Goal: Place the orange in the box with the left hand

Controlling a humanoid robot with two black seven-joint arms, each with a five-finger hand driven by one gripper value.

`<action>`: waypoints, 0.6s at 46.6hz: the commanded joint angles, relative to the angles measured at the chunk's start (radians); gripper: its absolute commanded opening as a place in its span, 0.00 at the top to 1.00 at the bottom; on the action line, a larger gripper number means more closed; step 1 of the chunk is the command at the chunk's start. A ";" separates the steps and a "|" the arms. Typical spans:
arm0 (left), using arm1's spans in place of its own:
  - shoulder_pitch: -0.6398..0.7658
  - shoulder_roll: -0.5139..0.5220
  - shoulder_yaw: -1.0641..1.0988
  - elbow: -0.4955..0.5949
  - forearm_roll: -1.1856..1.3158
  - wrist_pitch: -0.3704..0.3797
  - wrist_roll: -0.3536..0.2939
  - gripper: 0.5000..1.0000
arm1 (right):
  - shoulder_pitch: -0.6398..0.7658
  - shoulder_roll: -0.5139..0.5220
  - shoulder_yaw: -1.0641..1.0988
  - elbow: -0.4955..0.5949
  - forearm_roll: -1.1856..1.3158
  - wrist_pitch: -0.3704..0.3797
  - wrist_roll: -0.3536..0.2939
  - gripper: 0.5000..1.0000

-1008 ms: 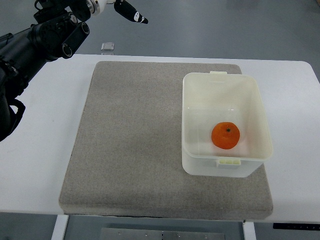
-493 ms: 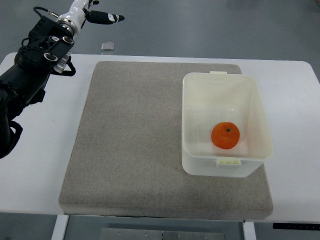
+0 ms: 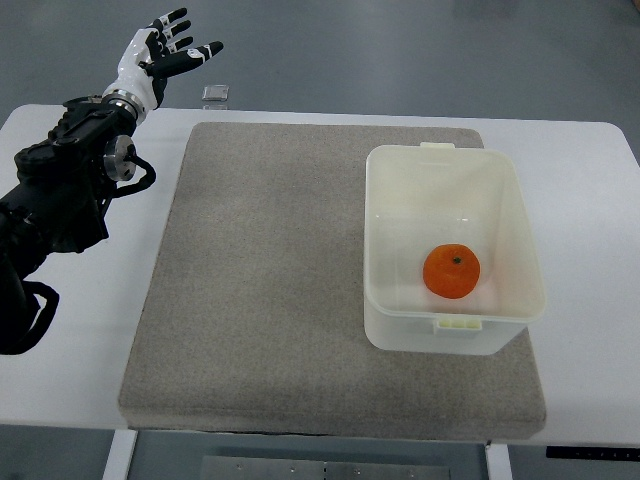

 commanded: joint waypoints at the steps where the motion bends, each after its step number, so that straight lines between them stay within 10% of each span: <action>1: 0.027 0.006 -0.059 0.000 0.000 -0.029 -0.014 0.17 | 0.000 0.000 0.000 0.000 0.000 0.000 0.000 0.15; 28: 0.102 0.034 -0.234 -0.005 -0.002 -0.117 -0.034 0.09 | 0.000 0.000 0.000 0.000 0.000 0.000 0.000 0.15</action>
